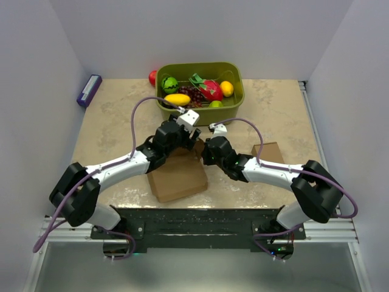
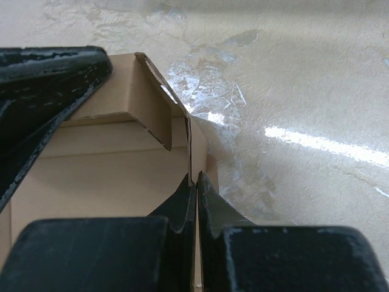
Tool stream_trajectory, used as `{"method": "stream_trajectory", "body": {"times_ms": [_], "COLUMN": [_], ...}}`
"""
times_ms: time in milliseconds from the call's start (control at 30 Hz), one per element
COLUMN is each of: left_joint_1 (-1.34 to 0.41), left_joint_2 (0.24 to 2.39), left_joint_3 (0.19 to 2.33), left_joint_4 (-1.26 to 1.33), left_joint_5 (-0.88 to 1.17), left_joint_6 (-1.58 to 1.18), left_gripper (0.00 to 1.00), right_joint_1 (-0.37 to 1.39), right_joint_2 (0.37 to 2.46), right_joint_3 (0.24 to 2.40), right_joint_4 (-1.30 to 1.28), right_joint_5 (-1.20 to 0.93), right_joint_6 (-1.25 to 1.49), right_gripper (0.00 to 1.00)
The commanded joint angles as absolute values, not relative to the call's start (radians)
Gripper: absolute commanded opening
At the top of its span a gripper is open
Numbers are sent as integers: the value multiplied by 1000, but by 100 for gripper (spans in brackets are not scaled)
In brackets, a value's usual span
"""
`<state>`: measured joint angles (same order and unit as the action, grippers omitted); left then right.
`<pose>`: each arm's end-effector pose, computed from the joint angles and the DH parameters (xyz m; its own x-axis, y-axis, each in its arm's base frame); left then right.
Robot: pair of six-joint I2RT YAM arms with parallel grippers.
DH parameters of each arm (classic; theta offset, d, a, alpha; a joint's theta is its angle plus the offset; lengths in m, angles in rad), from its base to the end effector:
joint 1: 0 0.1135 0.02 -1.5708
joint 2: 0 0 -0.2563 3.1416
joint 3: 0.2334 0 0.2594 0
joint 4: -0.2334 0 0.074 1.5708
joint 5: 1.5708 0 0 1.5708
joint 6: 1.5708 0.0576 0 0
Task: Fold the paper box
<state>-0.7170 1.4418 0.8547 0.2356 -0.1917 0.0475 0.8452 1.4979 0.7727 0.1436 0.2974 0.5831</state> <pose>0.2732 -0.2237 0.2329 -0.2350 0.2667 -0.9347 0.5220 0.8458 0.1101 0.2368 0.2415 0.1757 -0.6087 0.1071 -0.7862 -0.2607 0.9088 0.3257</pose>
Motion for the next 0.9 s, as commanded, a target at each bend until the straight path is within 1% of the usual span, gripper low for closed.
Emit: {"method": "stream_trajectory", "body": {"times_ms": [0,367,600,867], "left_joint_1": [-703,-698,-698,-696], "left_joint_2": [1469,1482,1479,1476], "left_joint_3": [884,789,721,695], "left_joint_4": [324,376,410,419], "left_joint_5": [-158,-124,-126,-124], "left_joint_6": [67,64,54,37], "left_gripper": [80,79,76,71], "right_joint_1": [854,857,893,937], "right_joint_2": [1506,1508,1508,1555], "right_joint_3": [769,790,827,870], "right_joint_4": [101,81,58,37], "right_joint_5": [305,304,318,342], "right_joint_6": [580,578,577,568], "right_gripper": [0,0,0,0]}}
